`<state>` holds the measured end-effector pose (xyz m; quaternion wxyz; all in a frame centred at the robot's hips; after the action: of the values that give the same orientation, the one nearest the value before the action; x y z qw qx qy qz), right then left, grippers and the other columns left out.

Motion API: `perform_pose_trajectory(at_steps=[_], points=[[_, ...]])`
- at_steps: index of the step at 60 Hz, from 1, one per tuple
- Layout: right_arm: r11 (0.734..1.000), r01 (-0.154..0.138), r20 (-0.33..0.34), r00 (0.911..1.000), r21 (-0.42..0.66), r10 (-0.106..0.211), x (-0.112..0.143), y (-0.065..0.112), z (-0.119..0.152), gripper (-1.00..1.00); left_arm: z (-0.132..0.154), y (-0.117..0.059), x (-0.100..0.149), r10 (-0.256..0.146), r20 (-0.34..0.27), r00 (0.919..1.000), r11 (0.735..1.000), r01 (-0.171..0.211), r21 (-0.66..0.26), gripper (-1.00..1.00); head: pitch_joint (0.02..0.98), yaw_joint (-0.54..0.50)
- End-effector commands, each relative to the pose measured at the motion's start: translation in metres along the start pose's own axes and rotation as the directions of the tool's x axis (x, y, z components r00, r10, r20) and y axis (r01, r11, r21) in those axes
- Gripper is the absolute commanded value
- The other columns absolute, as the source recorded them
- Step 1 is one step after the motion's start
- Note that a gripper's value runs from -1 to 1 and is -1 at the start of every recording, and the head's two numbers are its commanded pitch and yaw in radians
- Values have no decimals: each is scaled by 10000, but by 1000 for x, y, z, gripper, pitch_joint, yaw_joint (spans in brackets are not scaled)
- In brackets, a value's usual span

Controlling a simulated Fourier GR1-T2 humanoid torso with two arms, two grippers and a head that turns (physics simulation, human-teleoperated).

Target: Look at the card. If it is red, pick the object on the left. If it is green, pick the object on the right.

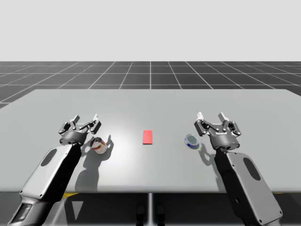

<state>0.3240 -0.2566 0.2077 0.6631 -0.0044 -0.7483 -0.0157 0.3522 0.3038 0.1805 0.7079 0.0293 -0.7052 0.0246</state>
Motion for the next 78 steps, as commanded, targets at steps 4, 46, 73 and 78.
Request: perform_pose_trajectory(at_steps=[4, 46, 73, 78], points=[[9993, -59, 239, 9997, -359, 67, -1, -1, 1, -1000, -1, 0, -1, 2, 10, 10000, 10000, -2, -9, -1000, 95, -18], [9991, -340, 35, 9994, -269, 342, -4, -6, -5, -1000, -2, 0, 0, -258, 437, 9987, 9995, 265, -163, -1000, 513, -7], [9990, -384, -6, 9993, -238, 384, -5, -7, -6, -1000, -2, 0, 0, -275, 469, 9985, 9994, 285, -202, -1000, 761, 20], [9989, -390, -20, 9992, -242, 389, -5, -7, -6, -1000, -2, 0, 1, -275, 475, 9985, 9994, 285, -215, -1000, 792, 28]])
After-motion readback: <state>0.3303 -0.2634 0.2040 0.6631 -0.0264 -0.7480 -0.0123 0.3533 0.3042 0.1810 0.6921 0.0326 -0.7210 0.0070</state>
